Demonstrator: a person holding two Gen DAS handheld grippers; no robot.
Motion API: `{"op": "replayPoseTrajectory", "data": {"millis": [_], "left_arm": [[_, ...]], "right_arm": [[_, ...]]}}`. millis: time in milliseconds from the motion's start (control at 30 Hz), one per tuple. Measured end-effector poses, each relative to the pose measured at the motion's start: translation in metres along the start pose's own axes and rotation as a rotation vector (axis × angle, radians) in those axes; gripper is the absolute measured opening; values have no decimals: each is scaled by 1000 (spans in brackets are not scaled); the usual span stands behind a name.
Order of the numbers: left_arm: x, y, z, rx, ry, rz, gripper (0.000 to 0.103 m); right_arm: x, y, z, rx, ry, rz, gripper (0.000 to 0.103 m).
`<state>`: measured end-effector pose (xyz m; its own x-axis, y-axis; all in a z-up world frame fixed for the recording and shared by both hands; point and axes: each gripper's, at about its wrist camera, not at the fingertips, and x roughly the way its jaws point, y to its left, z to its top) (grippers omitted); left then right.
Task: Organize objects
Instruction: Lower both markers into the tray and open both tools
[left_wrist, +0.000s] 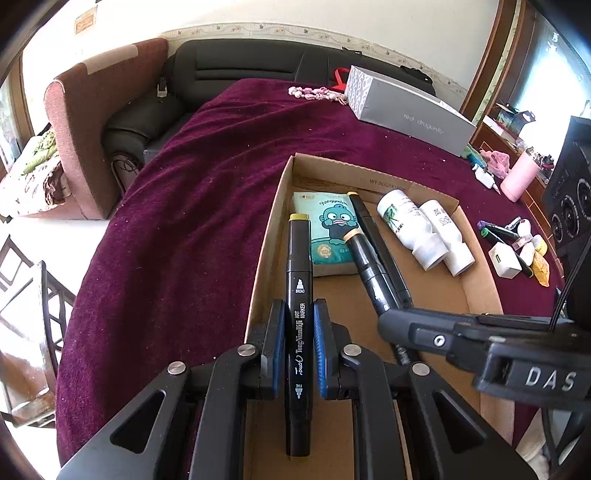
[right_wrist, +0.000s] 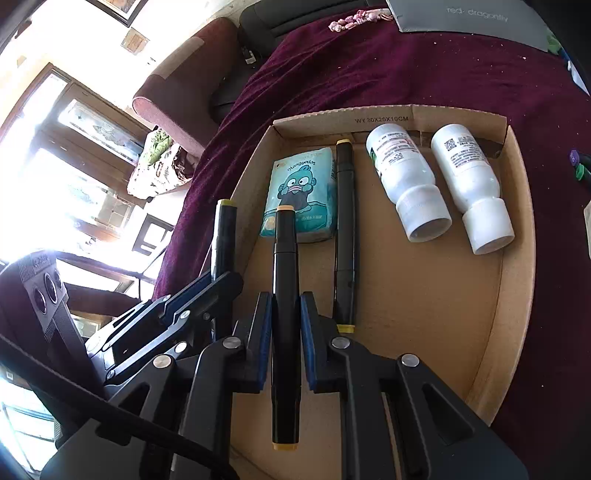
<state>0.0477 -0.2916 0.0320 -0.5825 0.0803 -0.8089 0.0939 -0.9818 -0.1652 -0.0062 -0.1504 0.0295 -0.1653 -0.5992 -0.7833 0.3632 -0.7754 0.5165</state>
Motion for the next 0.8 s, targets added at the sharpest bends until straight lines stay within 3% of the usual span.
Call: {"op": "replayPoseTrajectory", "data": {"millis": [800], "left_arm": [[1,5,-5,-41,34,-20,12]], "right_arm": [[20,-1,-4,4,55,6,14]]}}
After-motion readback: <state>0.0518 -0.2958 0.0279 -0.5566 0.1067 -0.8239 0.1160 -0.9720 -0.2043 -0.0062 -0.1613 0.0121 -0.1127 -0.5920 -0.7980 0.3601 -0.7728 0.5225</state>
